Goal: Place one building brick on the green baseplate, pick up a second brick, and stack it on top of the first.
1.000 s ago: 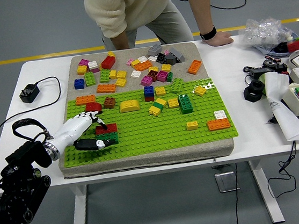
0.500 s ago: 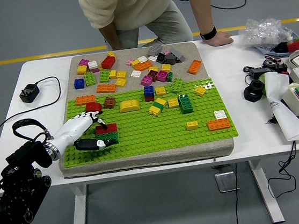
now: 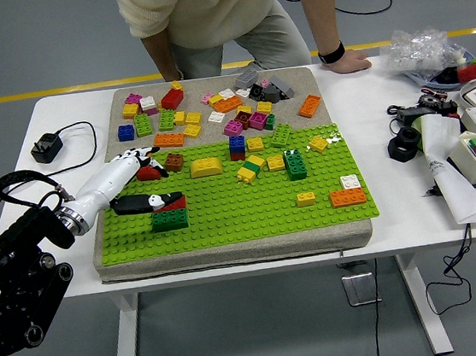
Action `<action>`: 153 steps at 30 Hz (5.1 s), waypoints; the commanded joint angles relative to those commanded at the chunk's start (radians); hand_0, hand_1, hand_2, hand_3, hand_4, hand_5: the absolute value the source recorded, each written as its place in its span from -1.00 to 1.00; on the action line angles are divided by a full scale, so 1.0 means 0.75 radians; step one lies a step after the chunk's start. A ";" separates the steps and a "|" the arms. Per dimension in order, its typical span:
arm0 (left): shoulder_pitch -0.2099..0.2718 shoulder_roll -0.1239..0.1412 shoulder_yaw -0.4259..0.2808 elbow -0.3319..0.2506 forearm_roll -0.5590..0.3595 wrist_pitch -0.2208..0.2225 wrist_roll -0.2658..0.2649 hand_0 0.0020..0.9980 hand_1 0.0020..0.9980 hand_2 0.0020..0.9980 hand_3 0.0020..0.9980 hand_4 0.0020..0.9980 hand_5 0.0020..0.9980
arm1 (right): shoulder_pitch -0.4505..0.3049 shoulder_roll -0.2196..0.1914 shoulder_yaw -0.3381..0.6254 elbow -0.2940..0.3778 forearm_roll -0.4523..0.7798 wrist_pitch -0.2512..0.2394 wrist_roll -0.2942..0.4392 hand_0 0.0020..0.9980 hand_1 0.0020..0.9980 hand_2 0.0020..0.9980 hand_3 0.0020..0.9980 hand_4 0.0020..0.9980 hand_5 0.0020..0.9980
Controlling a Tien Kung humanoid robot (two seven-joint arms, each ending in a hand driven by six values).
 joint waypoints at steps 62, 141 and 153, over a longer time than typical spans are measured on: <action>-0.201 0.077 -0.026 0.176 0.142 -0.062 -0.050 0.61 0.48 0.27 0.63 0.49 -1.00 | 0.001 0.014 -0.008 0.000 0.015 -0.013 -0.002 0.56 0.44 0.52 0.38 0.83 0.29; -0.500 -0.116 0.126 0.924 0.041 0.027 -0.070 0.60 0.48 0.16 0.25 0.44 -1.00 | 0.023 0.014 -0.040 0.000 0.009 -0.010 -0.001 0.56 0.44 0.51 0.37 0.84 0.29; -0.498 -0.112 0.128 0.916 -0.014 0.045 -0.069 0.29 0.19 0.06 0.06 0.10 -1.00 | 0.022 0.015 -0.043 0.000 0.005 -0.010 0.000 0.56 0.44 0.51 0.38 0.84 0.29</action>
